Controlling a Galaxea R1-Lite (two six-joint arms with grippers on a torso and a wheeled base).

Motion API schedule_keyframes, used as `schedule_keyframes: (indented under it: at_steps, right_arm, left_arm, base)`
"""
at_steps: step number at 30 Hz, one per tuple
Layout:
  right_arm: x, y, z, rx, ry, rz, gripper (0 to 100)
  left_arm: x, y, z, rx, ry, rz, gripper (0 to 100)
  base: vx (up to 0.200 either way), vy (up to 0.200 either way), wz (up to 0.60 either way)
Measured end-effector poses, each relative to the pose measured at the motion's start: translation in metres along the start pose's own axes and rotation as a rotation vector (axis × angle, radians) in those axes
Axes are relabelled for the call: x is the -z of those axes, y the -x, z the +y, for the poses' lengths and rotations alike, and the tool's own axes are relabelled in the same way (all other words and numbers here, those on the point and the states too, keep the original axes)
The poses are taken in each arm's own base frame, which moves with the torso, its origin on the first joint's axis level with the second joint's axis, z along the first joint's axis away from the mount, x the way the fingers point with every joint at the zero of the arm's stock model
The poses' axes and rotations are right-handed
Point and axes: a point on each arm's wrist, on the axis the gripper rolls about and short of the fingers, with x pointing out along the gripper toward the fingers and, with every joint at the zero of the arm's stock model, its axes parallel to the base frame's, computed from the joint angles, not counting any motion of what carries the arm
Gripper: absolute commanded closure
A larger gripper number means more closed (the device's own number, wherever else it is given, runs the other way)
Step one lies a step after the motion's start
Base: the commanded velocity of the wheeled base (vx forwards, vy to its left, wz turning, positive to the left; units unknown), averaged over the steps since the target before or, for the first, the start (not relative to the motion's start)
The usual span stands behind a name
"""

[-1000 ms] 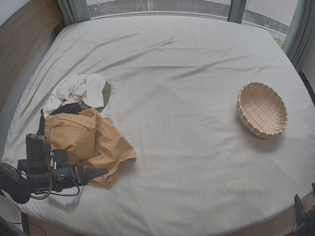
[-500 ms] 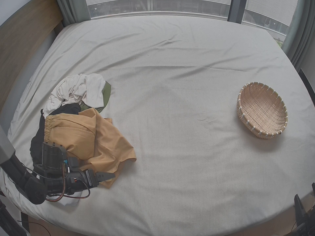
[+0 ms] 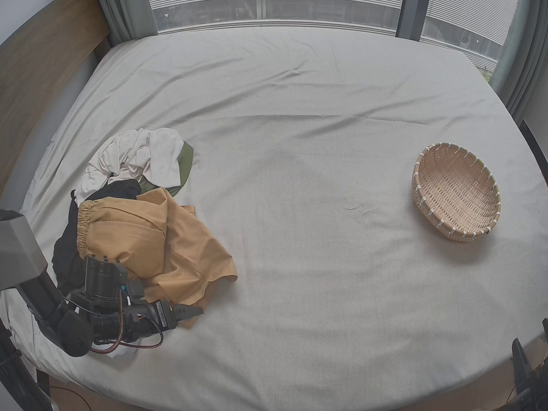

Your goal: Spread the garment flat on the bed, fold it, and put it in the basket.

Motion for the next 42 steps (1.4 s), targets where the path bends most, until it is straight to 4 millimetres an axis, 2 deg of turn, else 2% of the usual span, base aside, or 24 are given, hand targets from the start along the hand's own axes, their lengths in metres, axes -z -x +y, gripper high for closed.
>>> schedule_keyframes:
  at_steps: [7,12,13,26,35,42]
  right_arm:
    - [0.0,0.0,0.0,0.0,0.0,0.0,0]
    - [0.0,0.0,0.0,0.0,0.0,0.0,0]
    - [0.0,0.0,0.0,0.0,0.0,0.0,0]
    - [0.0,0.0,0.0,0.0,0.0,0.0,0]
    - [0.0,0.0,0.0,0.0,-0.001,0.001,0]
    - [0.0,0.0,0.0,0.0,-0.001,0.001,0]
  left_arm:
    - [-0.011,-0.014,-0.002,0.045,0.044,-0.123,0]
    - [-0.013,-0.023,0.0,0.035,0.066,-0.149,0]
    - [-0.012,-0.024,0.001,0.032,0.067,-0.145,100]
    - [-0.003,-0.036,0.001,0.024,0.061,-0.101,100]
    - [-0.004,-0.041,-0.027,0.14,0.023,-0.145,100]
    - [0.008,-0.048,-0.051,0.212,-0.032,-0.116,100]
  base:
    - [0.0,0.0,0.0]
    - [0.0,0.0,0.0]
    - [0.0,0.0,0.0]
    - [0.0,0.0,0.0]
    - [0.0,0.0,0.0]
    - [0.0,0.0,0.0]
